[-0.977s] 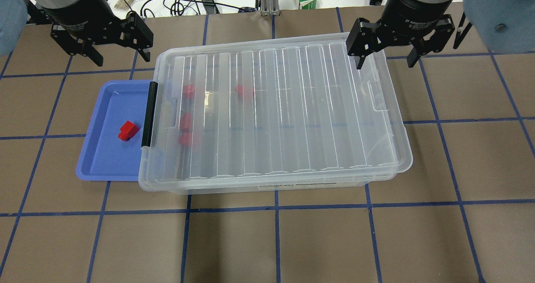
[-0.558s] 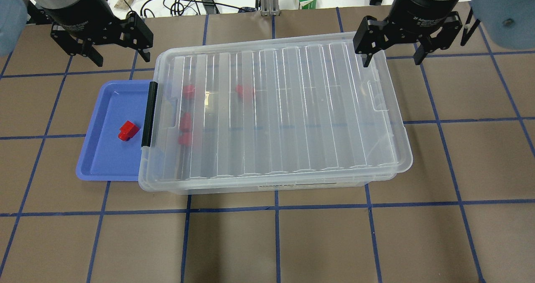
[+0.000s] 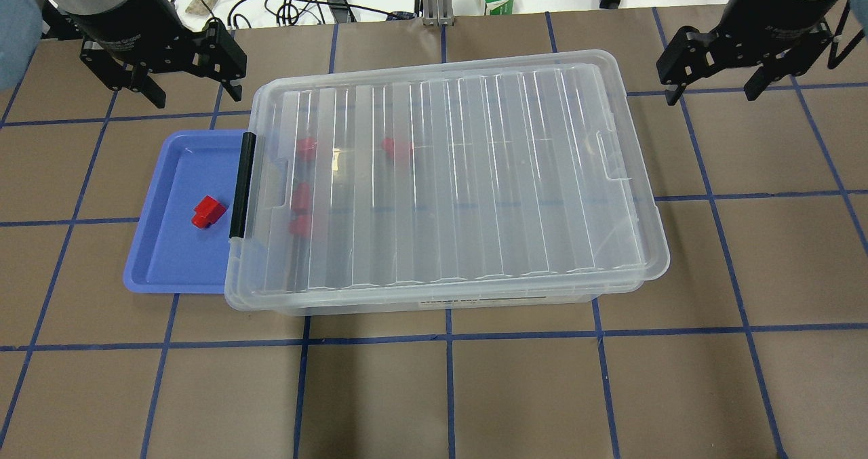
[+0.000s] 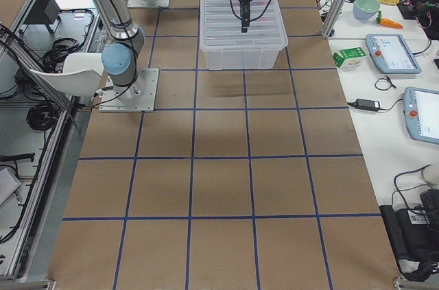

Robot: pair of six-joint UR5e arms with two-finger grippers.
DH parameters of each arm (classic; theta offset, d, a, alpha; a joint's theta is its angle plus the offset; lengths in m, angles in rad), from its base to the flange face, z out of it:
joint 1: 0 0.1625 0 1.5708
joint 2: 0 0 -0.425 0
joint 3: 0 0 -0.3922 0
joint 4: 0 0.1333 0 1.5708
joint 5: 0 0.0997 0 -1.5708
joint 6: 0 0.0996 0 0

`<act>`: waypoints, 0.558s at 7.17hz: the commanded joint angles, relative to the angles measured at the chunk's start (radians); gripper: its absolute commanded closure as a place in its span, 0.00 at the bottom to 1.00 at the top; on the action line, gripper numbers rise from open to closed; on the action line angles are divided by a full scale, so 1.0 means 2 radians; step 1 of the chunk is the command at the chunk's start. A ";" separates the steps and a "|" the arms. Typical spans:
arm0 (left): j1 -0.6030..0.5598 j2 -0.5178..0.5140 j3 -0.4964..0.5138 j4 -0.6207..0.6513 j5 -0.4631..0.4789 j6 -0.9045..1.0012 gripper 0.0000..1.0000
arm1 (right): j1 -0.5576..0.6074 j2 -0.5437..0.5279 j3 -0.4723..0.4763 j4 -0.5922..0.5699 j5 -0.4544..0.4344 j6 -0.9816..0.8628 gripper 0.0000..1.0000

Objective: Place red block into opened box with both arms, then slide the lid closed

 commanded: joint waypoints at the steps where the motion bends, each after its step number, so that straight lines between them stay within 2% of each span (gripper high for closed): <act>1: 0.000 0.000 0.000 0.000 0.000 0.000 0.00 | -0.003 0.018 0.066 -0.101 0.011 -0.003 0.00; 3: -0.001 0.000 0.000 0.000 -0.001 0.000 0.00 | -0.002 0.040 0.073 -0.104 0.038 -0.004 0.00; 4: -0.001 0.000 0.000 0.000 -0.001 0.000 0.00 | -0.002 0.049 0.074 -0.104 0.038 -0.005 0.00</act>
